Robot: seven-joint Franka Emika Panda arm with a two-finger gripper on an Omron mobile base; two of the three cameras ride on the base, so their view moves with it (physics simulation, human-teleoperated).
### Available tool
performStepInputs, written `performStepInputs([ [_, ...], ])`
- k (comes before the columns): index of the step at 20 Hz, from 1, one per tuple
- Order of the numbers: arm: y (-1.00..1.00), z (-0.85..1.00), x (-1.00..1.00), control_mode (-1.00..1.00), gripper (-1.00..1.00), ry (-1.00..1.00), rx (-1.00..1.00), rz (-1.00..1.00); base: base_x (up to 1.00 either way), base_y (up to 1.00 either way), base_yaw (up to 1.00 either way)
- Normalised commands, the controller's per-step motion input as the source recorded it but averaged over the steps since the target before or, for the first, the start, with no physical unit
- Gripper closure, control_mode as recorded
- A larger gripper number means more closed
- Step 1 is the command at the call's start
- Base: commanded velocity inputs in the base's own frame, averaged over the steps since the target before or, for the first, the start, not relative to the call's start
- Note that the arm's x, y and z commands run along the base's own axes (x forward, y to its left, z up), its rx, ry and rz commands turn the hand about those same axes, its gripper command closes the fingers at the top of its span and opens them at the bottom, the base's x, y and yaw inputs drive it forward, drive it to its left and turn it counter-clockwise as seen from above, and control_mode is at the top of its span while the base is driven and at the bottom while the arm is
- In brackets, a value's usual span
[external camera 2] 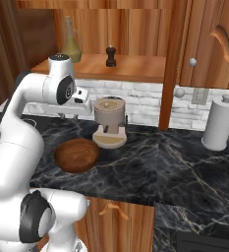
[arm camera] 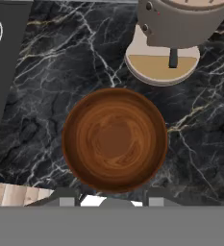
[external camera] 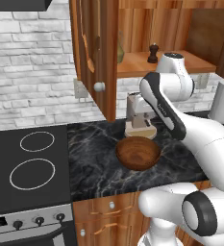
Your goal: Retrieve the bottle and the shaker from the cabinet and place them next to the mixing bowl on the counter. Then add garlic from the fridge to the mixing bowl.
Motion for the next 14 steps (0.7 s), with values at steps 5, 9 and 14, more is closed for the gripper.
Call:
performStepInputs([
  [5, 0.06, 0.06, -0.11, -1.00, -1.00, -0.08, 0.00, 0.00, 0.00, 0.00, 0.00],
  [9, 0.00, 0.70, -0.28, -1.00, -1.00, -0.41, 0.00, -0.04, 0.00, 0.00, 0.00],
  [14, 0.00, 0.86, -0.04, -1.00, -1.00, -0.38, 0.00, -0.07, 0.00, 0.00, 0.00],
])
